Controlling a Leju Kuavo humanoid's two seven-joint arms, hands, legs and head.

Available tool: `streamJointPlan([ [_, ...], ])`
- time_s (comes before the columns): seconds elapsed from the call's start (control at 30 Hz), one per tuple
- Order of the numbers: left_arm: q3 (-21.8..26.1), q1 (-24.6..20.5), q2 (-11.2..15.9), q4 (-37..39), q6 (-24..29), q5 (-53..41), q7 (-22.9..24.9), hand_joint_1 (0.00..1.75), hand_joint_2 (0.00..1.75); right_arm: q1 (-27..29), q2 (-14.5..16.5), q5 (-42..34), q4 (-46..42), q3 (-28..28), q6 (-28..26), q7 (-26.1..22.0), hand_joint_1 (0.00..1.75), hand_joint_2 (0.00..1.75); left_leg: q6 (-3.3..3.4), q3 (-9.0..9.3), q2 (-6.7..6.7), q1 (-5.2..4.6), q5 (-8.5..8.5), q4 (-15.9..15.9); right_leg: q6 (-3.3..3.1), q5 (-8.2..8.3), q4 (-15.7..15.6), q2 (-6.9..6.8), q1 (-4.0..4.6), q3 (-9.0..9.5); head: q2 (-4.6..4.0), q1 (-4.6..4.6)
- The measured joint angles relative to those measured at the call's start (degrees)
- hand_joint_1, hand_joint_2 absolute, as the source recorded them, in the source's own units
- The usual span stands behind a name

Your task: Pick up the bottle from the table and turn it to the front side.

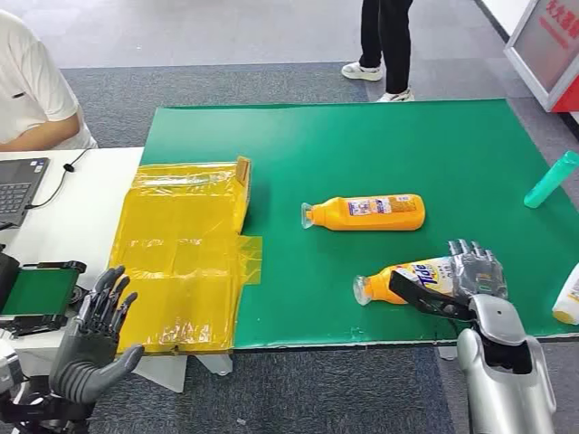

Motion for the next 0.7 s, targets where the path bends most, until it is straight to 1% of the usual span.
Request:
streamJointPlan([
  [0.07,-0.34,0.0,0.05,0.19,0.0,-0.08,0.03,0.0,1.75,-0.24,-0.17,0.0,0.88,0.99,-0.1,0.24,0.0,1.75,0.0,0.0,0.0,0.0,0.0,0.0,0.0,0.0,0.0,0.0,0.0,0.0,0.0,0.01],
  [0.23,-2.57,0.04,0.62,1.37,0.29,-0.74,0.0,0.0,1.75,-1.64,-0.92,0.0,5.53,5.84,-0.8,1.24,0.0,1.75,0.01,0.0,0.0,0.0,0.01,0.0,0.0,0.0,0.0,-0.01,0.0,0.0,-0.01,0.0],
  [0.43,-6.15,0.06,2.21,2.27,2.69,-0.01,-0.97,0.0,1.75,-3.98,-2.68,0.02,11.43,11.13,-2.08,2.8,0.0,1.75,0.01,0.02,0.0,0.0,0.01,0.0,0.0,0.0,0.0,0.0,0.0,0.01,-0.01,0.0],
  [0.7,-8.13,0.24,4.15,2.76,4.0,1.03,-1.2,0.0,1.75,-7.18,-5.57,0.02,16.25,13.46,-2.7,4.6,0.0,1.75,0.07,0.1,0.0,-0.01,0.05,0.0,0.07,0.06,-0.01,-0.01,-0.03,0.11,0.0,0.0],
])
